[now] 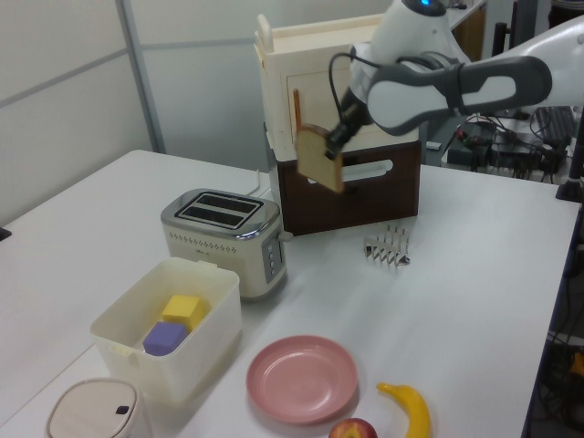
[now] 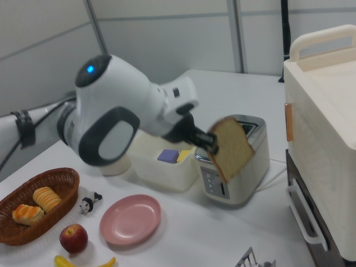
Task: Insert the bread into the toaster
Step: 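Grasp the bread slice and lift it out of the rack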
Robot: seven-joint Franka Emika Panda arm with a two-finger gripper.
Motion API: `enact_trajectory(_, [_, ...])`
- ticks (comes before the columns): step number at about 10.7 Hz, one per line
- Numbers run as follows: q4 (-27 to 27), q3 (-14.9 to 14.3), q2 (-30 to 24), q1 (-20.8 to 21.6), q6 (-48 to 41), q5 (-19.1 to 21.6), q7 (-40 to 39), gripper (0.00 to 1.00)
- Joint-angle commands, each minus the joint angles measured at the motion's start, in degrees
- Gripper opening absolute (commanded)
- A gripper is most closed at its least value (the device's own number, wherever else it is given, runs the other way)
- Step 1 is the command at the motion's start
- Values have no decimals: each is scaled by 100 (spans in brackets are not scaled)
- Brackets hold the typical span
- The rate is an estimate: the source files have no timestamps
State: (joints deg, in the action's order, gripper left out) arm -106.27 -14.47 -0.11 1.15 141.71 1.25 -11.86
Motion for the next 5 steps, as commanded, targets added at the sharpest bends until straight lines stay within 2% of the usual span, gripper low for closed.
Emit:
enact_trajectory(1, [956,-47,667,420,-91,760,254,18])
enact_trajectory(3, [1310,-30,1212,614,494,1034,254,18])
enact_trajectory(5, [1503,23,1705,754,1461,1044,272,18])
